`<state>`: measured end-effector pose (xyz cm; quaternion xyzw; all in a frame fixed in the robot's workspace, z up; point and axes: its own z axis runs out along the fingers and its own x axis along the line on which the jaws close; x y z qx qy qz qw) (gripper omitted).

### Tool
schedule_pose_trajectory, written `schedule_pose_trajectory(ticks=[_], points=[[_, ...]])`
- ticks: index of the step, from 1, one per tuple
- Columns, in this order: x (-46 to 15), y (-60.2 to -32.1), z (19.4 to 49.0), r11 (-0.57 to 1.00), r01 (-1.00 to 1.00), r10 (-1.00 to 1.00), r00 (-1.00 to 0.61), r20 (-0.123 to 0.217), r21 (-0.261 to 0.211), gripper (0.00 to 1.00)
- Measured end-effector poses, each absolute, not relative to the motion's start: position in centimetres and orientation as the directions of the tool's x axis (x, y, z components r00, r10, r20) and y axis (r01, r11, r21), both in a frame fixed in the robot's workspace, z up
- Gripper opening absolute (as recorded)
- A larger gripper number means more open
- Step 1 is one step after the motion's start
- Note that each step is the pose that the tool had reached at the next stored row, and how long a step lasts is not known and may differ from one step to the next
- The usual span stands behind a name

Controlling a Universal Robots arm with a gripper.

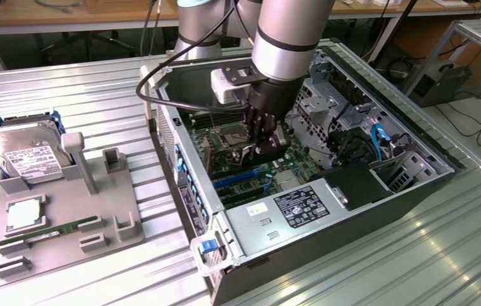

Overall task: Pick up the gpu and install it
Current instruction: 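Insert the gpu into the slot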

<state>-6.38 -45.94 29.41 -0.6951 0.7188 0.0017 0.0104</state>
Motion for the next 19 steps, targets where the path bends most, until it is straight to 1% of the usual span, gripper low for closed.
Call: schedule_pose_trajectory(ticks=[11,15,19], points=[[-6.8,-46.5,29.3,0.034,-0.999,-0.999,-0.033,-0.013,-0.011,0.26],[-7.2,-46.3,28.9,0.033,-0.999,-0.999,-0.033,0.006,-0.011,0.26],[-7.5,-45.6,28.7,0.033,-0.999,-0.999,-0.033,0.015,-0.012,0.26]])
